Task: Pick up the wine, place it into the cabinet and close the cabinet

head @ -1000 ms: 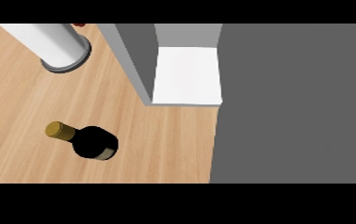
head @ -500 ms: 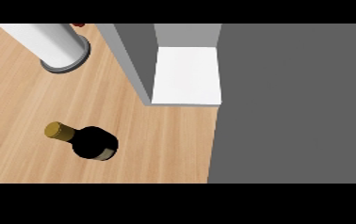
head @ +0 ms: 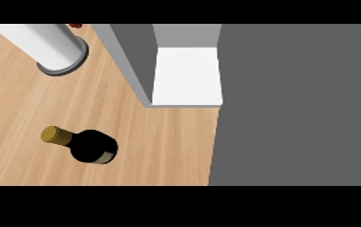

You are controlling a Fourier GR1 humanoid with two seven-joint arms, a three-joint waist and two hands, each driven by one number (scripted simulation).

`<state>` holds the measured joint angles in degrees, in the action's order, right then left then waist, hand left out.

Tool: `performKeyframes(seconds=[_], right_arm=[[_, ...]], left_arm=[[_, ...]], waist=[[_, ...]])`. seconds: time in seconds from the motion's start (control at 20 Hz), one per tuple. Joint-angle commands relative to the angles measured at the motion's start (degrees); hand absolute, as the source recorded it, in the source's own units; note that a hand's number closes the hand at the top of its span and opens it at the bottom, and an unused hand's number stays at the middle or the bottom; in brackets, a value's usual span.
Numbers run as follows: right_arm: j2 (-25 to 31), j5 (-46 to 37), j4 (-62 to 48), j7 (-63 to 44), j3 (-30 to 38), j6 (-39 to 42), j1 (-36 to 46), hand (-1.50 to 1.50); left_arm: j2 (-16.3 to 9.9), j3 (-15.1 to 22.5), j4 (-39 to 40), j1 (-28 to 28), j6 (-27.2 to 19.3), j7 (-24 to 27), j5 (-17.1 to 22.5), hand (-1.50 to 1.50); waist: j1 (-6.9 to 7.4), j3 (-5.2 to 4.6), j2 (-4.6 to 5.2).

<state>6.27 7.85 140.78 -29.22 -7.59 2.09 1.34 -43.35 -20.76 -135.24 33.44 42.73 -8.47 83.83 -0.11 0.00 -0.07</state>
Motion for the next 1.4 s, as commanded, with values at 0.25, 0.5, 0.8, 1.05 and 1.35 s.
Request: performKeyframes(seconds=[0.25, 0.5, 0.8, 1.05, 1.35], right_arm=[[0.8, 4.4, 7.2, -2.0, 2.5, 1.4, -3.2, -1.50], [0.0, 3.0, 3.2, -1.1, 1.8, 1.6, 0.1, -1.50], [-1.9, 0.2, 2.7, -2.2, -0.7, 0.3, 1.0, -1.50], [1.0, 6.4, 4.3, -6.1, 6.3, 1.3, 4.8, -1.50], [-1.3, 0.8, 5.1, -6.5, 0.9, 0.5, 2.8, -1.50]], left_arm=[[4.9, 0.8, 12.2, -11.8, -1.0, -2.9, -6.4, -1.50], [8.3, 2.9, 17.1, -19.2, -5.4, -4.1, -12.6, -1.50], [13.1, 5.7, 25.4, -24.8, -1.9, -5.3, -21.5, -1.50], [15.9, 5.2, 35.8, -30.1, 3.4, -3.1, -30.2, -1.50], [20.4, 5.4, 49.4, -37.1, 9.3, 1.5, -43.0, -1.50]], waist=[[-0.54, 0.01, 0.03], [-0.36, 0.00, 0.11], [-0.11, -0.01, 0.06], [-0.26, -0.02, 0.09], [-0.47, -0.06, 0.13]])
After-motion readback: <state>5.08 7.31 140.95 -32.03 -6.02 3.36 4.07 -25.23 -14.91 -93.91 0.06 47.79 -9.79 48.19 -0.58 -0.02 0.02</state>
